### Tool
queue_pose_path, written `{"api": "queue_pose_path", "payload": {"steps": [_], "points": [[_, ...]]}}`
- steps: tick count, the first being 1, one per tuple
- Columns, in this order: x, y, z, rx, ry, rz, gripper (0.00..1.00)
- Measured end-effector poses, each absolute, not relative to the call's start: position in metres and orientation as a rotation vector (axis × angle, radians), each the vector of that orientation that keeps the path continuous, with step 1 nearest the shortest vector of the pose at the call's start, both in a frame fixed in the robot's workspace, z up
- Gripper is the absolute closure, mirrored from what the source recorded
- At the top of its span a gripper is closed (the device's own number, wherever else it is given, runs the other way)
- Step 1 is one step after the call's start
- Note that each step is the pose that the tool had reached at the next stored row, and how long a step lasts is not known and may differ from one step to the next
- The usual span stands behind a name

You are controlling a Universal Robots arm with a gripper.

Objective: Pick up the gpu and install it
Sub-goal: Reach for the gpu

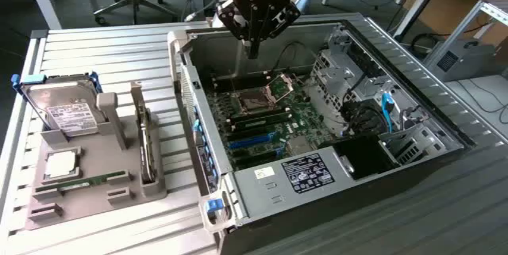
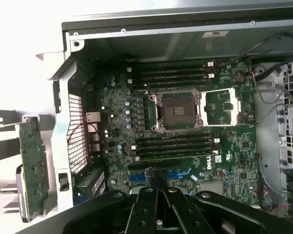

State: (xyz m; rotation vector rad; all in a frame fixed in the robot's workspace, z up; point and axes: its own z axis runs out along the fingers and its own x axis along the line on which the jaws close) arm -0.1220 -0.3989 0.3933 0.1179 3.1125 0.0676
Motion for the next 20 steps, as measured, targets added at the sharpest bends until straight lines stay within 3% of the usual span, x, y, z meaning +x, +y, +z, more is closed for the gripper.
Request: {"api": "queue_pose_path", "payload": {"steps": [20], "points": [[-0.1285,-0.3989,0.3933,0.118,3.112,0.068,0.89]]}}
